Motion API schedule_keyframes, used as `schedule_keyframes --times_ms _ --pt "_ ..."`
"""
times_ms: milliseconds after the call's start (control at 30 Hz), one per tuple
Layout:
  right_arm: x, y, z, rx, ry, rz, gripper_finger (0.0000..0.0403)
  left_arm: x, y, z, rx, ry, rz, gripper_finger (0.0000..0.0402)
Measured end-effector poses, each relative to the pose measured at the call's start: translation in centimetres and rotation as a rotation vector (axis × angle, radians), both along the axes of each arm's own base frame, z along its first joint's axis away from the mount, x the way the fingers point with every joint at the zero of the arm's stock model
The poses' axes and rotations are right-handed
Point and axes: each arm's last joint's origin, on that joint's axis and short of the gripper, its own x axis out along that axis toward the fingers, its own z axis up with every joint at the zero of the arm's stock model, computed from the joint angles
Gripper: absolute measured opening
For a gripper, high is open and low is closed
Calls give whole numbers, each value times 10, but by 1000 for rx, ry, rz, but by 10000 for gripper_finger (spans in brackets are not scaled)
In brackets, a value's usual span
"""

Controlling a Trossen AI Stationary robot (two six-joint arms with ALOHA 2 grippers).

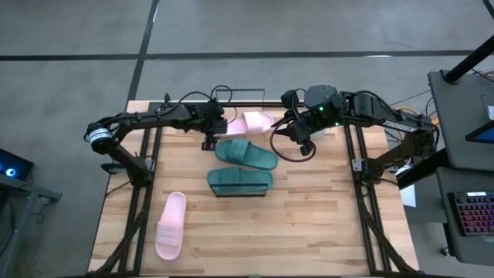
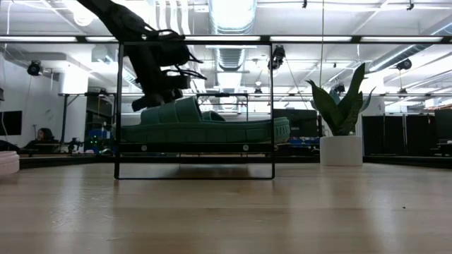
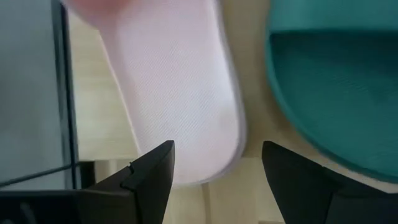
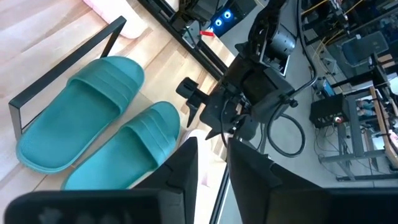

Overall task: Pick and place slides into the shelf
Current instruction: Put the top pink slipper on the shelf

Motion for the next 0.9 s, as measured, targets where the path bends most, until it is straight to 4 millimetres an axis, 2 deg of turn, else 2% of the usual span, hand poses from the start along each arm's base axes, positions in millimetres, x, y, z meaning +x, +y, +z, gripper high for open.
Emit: schedule_keyframes --times_ms 267,500,767,900 --pt "0 0 0 0 0 0 70 -2 0 -5 27 20 20 226" --pt "0 0 0 18 2 -10 75 9 9 -6 106 -47 30 226" --pt "-1 0 -1 25 13 -14 69 14 25 -30 203 60 116 226" --pt "-1 0 -1 25 13 -14 68 14 28 -32 264 95 165 226"
